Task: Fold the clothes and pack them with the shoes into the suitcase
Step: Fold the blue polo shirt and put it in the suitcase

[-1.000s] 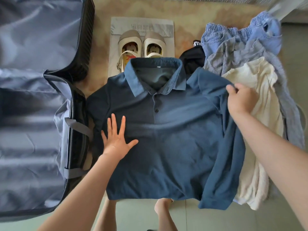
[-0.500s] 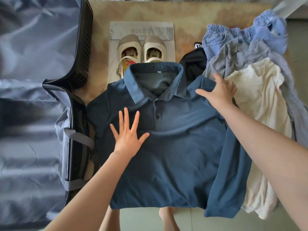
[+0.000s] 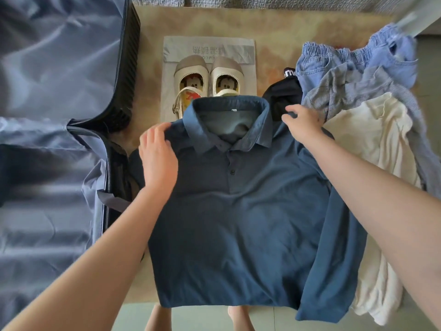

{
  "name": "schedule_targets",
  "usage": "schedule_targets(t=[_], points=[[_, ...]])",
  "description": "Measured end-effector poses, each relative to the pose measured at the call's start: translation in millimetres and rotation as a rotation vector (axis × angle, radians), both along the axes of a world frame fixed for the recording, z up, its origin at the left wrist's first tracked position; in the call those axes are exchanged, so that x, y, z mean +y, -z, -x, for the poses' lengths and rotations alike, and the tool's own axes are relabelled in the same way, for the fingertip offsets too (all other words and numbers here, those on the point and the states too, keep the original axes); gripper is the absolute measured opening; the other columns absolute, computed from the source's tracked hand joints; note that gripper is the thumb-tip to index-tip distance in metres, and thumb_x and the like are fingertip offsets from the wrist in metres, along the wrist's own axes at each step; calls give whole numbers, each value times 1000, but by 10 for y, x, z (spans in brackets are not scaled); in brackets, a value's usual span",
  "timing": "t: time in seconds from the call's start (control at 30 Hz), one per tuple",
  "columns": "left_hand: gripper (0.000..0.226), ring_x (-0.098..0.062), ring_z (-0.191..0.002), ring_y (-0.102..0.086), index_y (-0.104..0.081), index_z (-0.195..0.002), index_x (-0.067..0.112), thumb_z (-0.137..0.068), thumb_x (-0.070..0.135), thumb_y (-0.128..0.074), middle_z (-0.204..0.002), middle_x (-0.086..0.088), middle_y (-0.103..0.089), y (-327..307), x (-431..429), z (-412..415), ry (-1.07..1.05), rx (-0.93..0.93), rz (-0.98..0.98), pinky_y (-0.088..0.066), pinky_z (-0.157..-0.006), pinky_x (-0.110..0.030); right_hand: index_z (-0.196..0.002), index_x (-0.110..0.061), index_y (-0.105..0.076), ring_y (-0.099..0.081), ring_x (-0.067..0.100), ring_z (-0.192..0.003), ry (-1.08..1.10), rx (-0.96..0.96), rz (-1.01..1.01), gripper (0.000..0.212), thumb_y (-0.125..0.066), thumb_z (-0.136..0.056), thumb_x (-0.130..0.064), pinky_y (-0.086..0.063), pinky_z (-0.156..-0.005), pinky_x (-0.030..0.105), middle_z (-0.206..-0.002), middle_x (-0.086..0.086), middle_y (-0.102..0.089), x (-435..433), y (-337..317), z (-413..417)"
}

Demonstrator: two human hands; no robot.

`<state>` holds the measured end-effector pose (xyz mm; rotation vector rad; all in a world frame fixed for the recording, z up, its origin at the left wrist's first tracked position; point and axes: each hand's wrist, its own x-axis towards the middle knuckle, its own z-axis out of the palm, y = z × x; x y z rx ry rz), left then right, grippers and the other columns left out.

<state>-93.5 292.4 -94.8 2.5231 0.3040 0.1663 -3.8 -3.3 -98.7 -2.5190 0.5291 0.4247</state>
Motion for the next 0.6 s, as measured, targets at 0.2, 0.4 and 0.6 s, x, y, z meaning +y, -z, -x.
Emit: schedule_targets(t=[0.2,0.4,0.6], points=[[34,-27,-129,-36,-51,-131,14,-98,16,-46,-133,-8,-54,-8,95,-511,235,217,-104,-22,-110,-39,-122,-28,-60,-25,33,-137,-292,201,333,40,-57,-88,-50,-9,-111,40,-130,10,-56,191,59,-122],[26,-30,-115,-40,-60,-116,12,-93,24,-57,-116,-9,-60,-24,173,-459,289,180,-119,-25,-102,-40,-96,-29,-67,-38,31,-120,-221,1,238,21,-68,-81,-44,-19,-100,38,-107,0,-67,183,-33,-55],[16,-29,-104,-45,-64,-102,12,-89,21,-59,-101,-6,-60,-253,196,-497,84,-113,3,-30,-92,-34,-96,-21,-66,-43,27,-110,-29,-474,159,23,-68,-81,-37,-13,-75,27,-94,-3,-62,123,-291,-10]])
